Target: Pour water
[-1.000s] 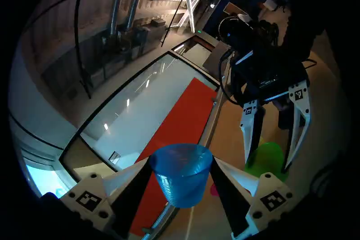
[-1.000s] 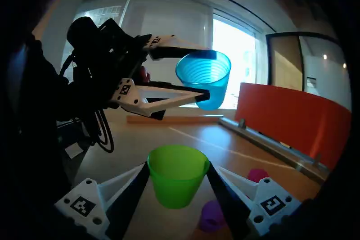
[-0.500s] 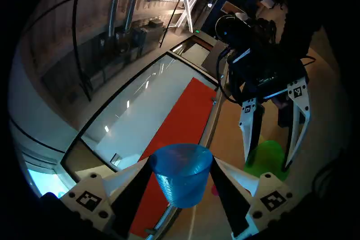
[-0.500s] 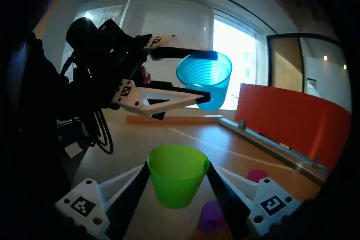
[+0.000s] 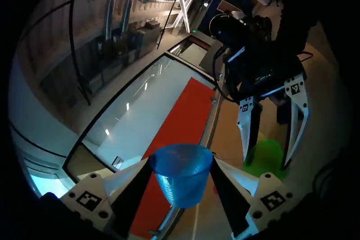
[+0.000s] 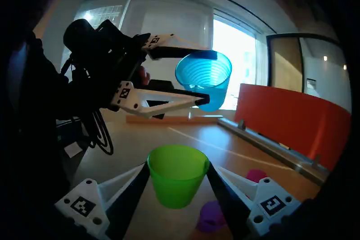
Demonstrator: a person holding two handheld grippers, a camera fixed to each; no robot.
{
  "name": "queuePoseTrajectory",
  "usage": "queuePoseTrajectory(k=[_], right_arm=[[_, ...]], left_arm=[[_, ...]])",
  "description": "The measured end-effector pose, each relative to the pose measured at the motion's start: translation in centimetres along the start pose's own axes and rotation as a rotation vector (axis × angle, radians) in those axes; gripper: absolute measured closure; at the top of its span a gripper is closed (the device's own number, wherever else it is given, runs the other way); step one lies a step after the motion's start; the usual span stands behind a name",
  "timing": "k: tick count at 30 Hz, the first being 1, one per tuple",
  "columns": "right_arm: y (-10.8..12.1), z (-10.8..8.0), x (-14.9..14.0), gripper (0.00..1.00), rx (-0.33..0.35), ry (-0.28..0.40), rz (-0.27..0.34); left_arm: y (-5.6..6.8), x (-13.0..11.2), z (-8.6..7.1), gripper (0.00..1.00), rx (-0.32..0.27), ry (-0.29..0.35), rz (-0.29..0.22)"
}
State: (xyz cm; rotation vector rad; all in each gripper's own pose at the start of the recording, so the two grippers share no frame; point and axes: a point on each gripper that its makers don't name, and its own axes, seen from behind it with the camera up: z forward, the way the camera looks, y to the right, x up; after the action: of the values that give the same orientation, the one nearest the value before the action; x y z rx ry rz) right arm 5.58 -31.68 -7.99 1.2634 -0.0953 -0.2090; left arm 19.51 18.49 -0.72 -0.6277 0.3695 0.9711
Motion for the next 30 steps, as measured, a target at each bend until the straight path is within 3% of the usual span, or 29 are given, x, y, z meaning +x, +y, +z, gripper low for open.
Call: queuePoseTrajectory(k=[30], right_arm=[[0.07, -0.17, 0.11, 0.09, 0.0, 0.005, -0.003]], left_arm=[[-0.13, 0.42, -0.02, 0.14, 0.003, 0.006, 0.04]])
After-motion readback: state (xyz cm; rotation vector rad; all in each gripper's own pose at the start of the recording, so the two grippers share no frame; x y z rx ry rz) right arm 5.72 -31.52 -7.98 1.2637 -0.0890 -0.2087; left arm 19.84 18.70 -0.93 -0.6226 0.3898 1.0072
